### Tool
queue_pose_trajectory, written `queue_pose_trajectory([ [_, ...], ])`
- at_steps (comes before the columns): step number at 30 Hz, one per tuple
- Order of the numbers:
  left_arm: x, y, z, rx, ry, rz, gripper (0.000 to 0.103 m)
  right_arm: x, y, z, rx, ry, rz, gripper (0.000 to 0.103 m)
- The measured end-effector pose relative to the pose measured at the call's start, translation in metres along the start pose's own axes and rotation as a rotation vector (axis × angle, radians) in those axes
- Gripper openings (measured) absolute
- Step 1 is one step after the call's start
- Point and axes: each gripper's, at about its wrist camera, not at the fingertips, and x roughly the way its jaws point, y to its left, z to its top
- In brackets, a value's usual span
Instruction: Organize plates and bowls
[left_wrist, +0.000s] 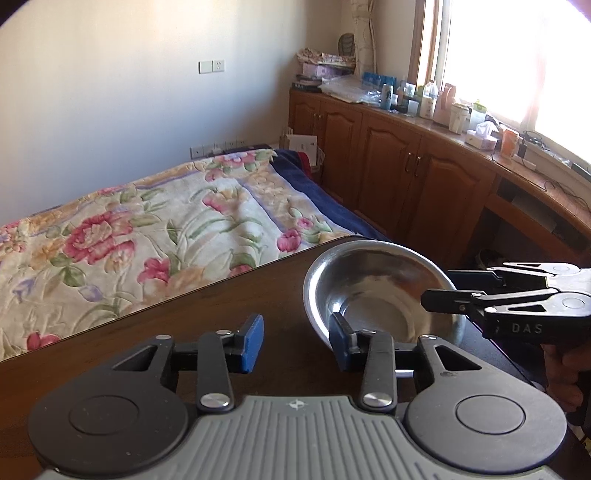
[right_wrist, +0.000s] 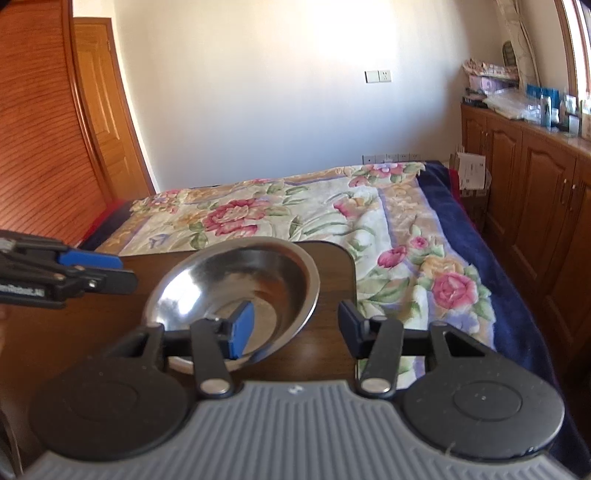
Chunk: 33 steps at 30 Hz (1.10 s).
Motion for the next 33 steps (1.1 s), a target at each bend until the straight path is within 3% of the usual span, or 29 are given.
queue_pose_trajectory([
  [7,0.023,0.0,0.006,-0.022,0.031,-0.039,0.036,0.004,-0.005,-0.002,0.036,0.016,0.04,0.046],
  [16,0.033,-0.004,0.006,-0.043,0.07,-0.072,0.018,0.007,-0.011,-0.001,0.076,0.038,0.081,0.026],
  [25,0.007,-0.008,0.008,-0.026,0.032,-0.066,0.014,0.003,-0.004,0.001,0.071,0.039,0.051,0.016],
  [33,-0.033,-0.014,0.014,-0.002,-0.027,-0.06,0.014,-0.017,0.005,0.012,0.063,0.004,0.046,0.015],
])
